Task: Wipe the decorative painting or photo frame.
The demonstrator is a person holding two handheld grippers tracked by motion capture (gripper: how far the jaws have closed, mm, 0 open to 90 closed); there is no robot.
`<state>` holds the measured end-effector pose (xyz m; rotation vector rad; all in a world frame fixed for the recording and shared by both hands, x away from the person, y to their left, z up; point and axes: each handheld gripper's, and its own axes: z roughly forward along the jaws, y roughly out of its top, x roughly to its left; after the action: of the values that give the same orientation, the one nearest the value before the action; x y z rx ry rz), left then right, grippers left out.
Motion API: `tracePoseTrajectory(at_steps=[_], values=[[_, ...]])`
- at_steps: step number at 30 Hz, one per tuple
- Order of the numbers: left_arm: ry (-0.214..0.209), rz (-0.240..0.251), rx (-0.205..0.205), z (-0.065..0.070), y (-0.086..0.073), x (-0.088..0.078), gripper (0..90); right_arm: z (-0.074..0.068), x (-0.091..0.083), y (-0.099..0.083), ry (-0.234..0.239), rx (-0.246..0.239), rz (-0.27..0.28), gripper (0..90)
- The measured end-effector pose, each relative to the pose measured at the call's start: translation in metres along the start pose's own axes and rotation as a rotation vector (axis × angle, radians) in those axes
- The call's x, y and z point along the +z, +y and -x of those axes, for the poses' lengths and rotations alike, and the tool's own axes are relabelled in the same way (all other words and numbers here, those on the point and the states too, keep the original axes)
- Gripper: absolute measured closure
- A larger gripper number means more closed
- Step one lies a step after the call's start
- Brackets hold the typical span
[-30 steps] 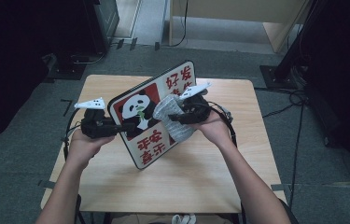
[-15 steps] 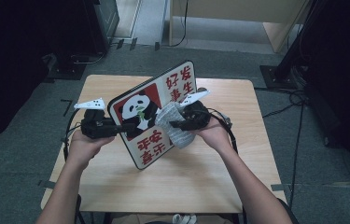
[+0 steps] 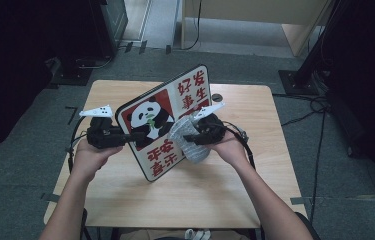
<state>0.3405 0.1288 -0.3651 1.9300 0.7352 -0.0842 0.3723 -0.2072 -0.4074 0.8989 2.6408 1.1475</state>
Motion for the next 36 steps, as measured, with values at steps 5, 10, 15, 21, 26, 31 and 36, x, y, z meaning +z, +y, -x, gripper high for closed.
tracePoseTrajectory(at_steps=[5, 10, 15, 21, 26, 31, 36], values=[[0.006, 0.002, 0.001, 0.001, 0.0, 0.0, 75.8, -0.001, 0.006, -0.007, -0.002, 0.005, -0.029, 64.4], [0.009, 0.006, 0.001, 0.002, -0.001, 0.0, 75.7, -0.002, 0.011, -0.014, 0.001, 0.013, -0.042, 64.3], [0.015, 0.005, 0.005, 0.002, -0.001, 0.0, 75.7, -0.003, 0.016, -0.019, 0.005, 0.018, -0.071, 64.2], [0.015, 0.003, -0.002, 0.002, -0.001, 0.0, 75.8, -0.003, 0.023, -0.026, 0.008, 0.017, -0.088, 64.0], [0.013, 0.001, -0.007, 0.002, -0.001, -0.001, 75.8, -0.003, 0.029, -0.032, 0.014, 0.023, -0.116, 64.0], [0.009, 0.001, -0.011, 0.001, -0.001, -0.001, 75.7, -0.002, 0.035, -0.041, 0.027, 0.036, -0.121, 64.1], [0.01, 0.001, -0.01, 0.001, -0.001, -0.001, 75.7, 0.001, 0.039, -0.045, 0.045, 0.054, -0.133, 64.0]])
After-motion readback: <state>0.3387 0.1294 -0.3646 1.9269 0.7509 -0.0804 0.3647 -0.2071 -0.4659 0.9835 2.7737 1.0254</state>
